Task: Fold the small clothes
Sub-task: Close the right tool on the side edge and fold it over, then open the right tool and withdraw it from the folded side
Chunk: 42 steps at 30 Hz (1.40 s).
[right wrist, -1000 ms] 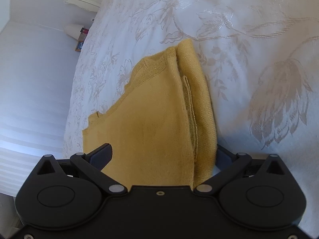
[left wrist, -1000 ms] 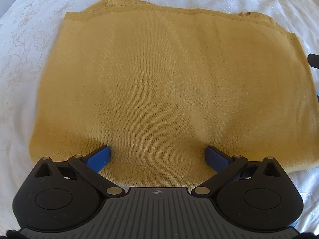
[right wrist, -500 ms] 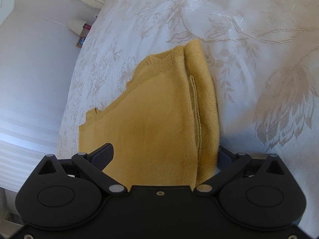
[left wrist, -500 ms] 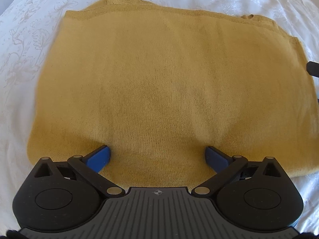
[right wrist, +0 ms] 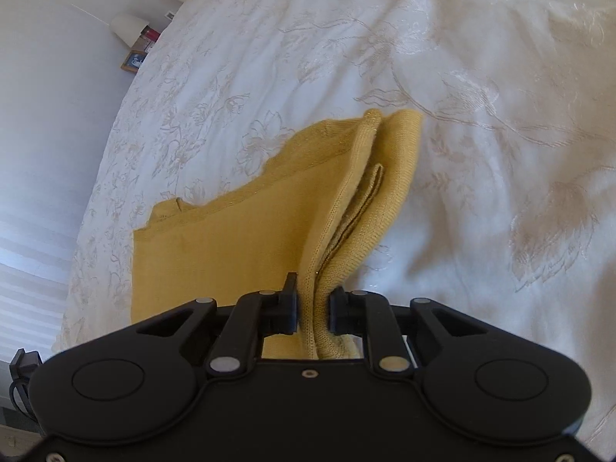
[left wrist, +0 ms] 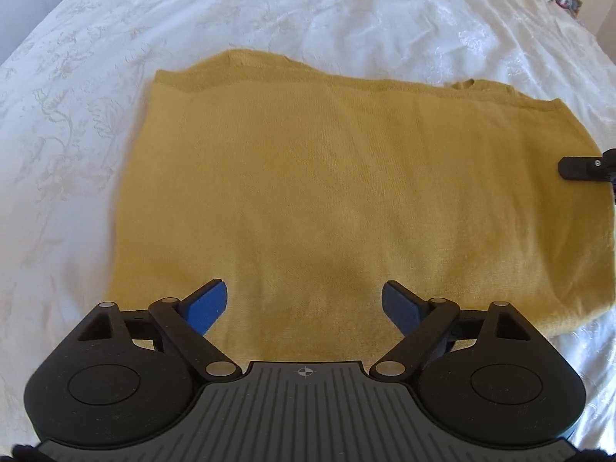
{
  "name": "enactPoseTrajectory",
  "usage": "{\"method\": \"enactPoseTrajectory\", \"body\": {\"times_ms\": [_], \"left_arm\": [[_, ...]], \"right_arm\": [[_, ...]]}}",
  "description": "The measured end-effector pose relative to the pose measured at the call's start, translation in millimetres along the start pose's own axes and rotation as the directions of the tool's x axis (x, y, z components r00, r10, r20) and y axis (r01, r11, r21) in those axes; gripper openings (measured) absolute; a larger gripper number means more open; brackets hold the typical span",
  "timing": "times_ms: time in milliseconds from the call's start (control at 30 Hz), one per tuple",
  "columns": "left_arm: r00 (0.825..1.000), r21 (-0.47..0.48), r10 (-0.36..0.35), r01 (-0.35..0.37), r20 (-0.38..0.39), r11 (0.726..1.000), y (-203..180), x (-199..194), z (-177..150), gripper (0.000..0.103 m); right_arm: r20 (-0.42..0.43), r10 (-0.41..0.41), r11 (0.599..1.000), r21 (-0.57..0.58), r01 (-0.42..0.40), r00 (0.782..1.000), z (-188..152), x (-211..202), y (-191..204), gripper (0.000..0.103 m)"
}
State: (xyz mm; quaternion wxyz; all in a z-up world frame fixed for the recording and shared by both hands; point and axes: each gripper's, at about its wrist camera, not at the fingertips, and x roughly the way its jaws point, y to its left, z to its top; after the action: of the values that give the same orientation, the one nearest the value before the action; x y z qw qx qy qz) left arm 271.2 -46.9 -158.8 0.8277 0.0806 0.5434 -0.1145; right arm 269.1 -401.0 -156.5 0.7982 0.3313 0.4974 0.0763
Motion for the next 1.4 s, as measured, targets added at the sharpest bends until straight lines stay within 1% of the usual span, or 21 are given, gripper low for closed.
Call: {"method": "enactPoseTrajectory", "body": {"times_ms": [133, 267, 333, 500, 667, 767, 933, 1033, 1233, 1267, 1333, 1367, 1400], "left_arm": [[0.998, 0.005, -0.009, 0.008, 0.058, 1.0, 29.2, -23.0, -1.7, 0.088], [0.996, 0.003, -0.011, 0.011, 0.091, 1.0, 60.0, -37.2, -4.7, 0.088], [0.995, 0.001, -0.008, 0.008, 0.101, 1.0, 75.0, -43.2, -5.5, 0.088], [0.993, -0.016, 0.004, -0.002, 0.119, 1.0, 107.1, -52.3, -8.7, 0.088], [0.993, -0.025, 0.014, -0.011, 0.114, 1.0, 133.1, -52.9, -16.3, 0.088], [0.995, -0.039, 0.016, -0.012, 0.103, 0.999, 148.0, -52.6, -22.2, 0.088], [0.996, -0.069, 0.011, -0.005, 0.087, 0.998, 168.0, -50.5, -29.4, 0.088], [0.997, -0.084, 0.008, -0.001, 0.078, 0.996, 175.4, -48.7, -32.4, 0.088], [0.998, -0.1, -0.005, 0.012, 0.068, 0.995, 184.7, -47.3, -36.2, 0.088], [0.998, -0.101, -0.008, 0.014, 0.067, 0.995, 185.5, -47.4, -36.8, 0.088], [0.998, -0.104, -0.011, 0.017, 0.066, 0.994, 186.3, -47.9, -37.0, 0.088], [0.998, -0.103, -0.011, 0.018, 0.065, 0.994, 186.7, -47.9, -36.9, 0.088], [0.998, -0.103, -0.013, 0.02, 0.063, 0.994, 187.1, -47.7, -36.6, 0.088]], "right_arm": [[0.01, 0.005, 0.999, -0.032, -0.004, 1.0, -0.4, -5.5, 41.3, 0.024], [0.001, 0.016, 0.998, -0.063, -0.016, 1.0, -2.8, 2.0, 86.9, 0.024], [-0.008, 0.025, 0.997, -0.073, -0.025, 1.0, -5.0, 10.3, 105.4, 0.024], [-0.038, 0.044, 0.994, -0.101, -0.048, 0.998, -13.8, 46.2, 155.2, 0.024], [-0.069, 0.041, 0.991, -0.124, -0.049, 0.997, -24.4, 82.9, 195.0, 0.023], [-0.088, 0.031, 0.99, -0.136, -0.043, 0.996, -32.0, 103.6, 211.3, 0.023], [-0.114, -0.018, 0.987, -0.162, -0.001, 0.993, -40.0, 132.6, 228.5, 0.023], [-0.124, -0.046, 0.984, -0.177, 0.023, 0.991, -43.2, 146.7, 235.8, 0.023], [-0.15, -0.114, 0.967, -0.245, 0.075, 0.982, -49.2, 176.9, 256.0, 0.024], [-0.153, -0.126, 0.964, -0.252, 0.085, 0.98, -50.7, 180.4, 258.2, 0.026], [-0.176, -0.122, 0.965, -0.252, 0.075, 0.977, -52.5, 186.6, 260.8, 0.034], [-0.182, -0.104, 0.967, -0.247, 0.057, 0.978, -53.5, 187.0, 262.7, 0.042], [-0.183, -0.077, 0.969, -0.246, 0.03, 0.98, -54.1, 186.1, 265.1, 0.044]]}}
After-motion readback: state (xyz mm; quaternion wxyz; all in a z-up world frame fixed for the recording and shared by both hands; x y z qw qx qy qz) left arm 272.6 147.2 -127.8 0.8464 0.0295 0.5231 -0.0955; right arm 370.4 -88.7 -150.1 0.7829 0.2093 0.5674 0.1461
